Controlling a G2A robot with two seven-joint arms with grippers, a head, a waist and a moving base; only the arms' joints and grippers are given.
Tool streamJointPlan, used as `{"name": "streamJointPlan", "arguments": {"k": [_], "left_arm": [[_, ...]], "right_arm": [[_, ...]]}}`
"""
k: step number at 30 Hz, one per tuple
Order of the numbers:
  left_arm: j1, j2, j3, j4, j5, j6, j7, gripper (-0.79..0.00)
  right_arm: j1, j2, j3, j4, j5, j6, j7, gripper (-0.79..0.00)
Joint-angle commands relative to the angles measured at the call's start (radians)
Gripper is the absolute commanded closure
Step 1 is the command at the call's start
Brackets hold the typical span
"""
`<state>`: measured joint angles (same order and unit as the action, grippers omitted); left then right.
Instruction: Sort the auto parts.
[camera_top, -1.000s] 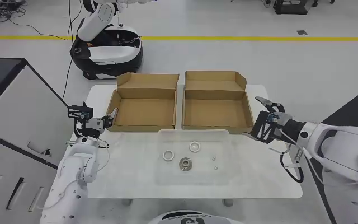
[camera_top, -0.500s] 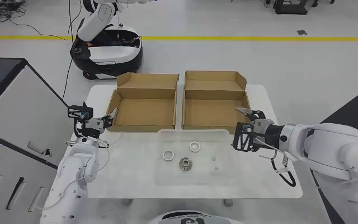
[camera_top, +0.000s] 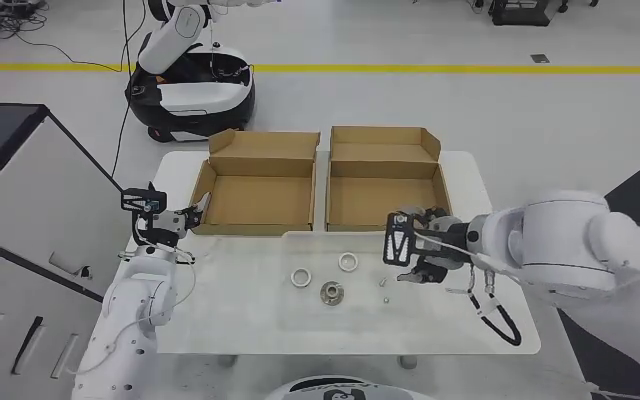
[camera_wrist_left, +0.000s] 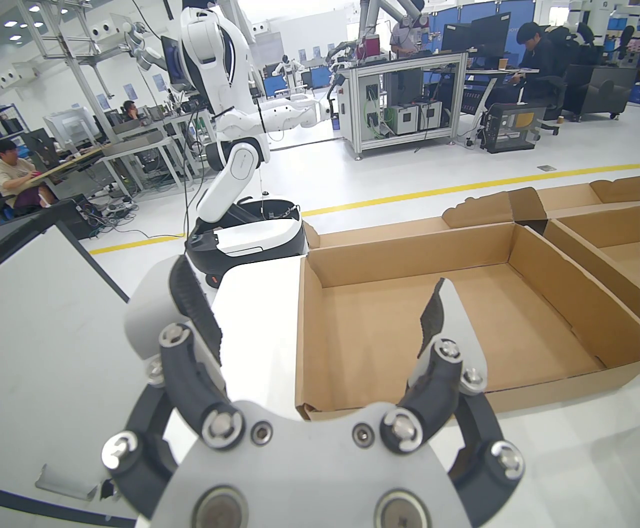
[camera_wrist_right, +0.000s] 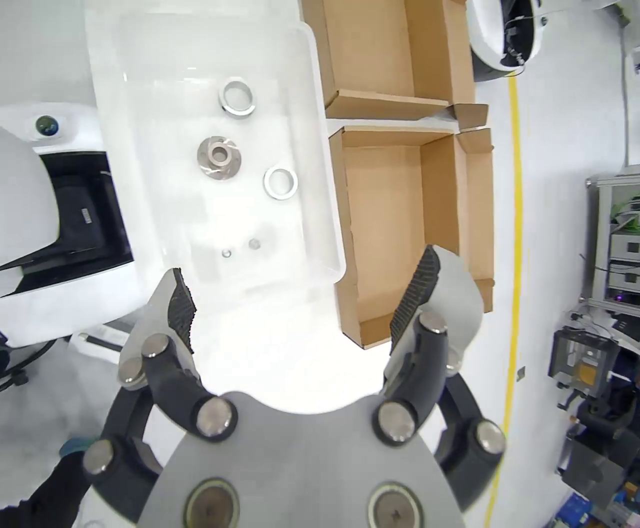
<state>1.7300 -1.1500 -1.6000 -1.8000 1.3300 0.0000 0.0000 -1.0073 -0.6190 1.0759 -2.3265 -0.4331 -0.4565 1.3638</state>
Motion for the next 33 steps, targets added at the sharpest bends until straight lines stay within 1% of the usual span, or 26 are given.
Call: {"name": "streamJointPlan", "arguments": {"k": [1,4,7,14,23,33], "left_arm": [[0.000,0.000,0.000,0.000,0.000,0.000,0.000,-0.785],[0.000,0.000,0.000,0.000,0.000,0.000,0.000,-0.785],[0.000,0.000,0.000,0.000,0.000,0.000,0.000,-0.785],[0.000,0.000,0.000,0.000,0.000,0.000,0.000,-0.785],[0.000,0.000,0.000,0.000,0.000,0.000,0.000,-0.785],[0.000,0.000,0.000,0.000,0.000,0.000,0.000,-0.785]], "right_arm": [[0.078,0.005,-0.073,0.020,0.038,0.025,0.025,-0.785],[0.155,0.007,-0.165,0.053,0.073,0.051,0.051,-0.785],[0.211,0.004,-0.248,0.083,0.087,0.066,0.066,-0.785],[0.284,-0.012,-0.389,0.150,0.075,0.061,0.061,-0.785],[0.313,-0.044,-0.470,0.227,0.069,0.043,0.039,-0.785],[0.289,-0.067,-0.524,0.272,0.030,0.041,0.036,-0.785]]}}
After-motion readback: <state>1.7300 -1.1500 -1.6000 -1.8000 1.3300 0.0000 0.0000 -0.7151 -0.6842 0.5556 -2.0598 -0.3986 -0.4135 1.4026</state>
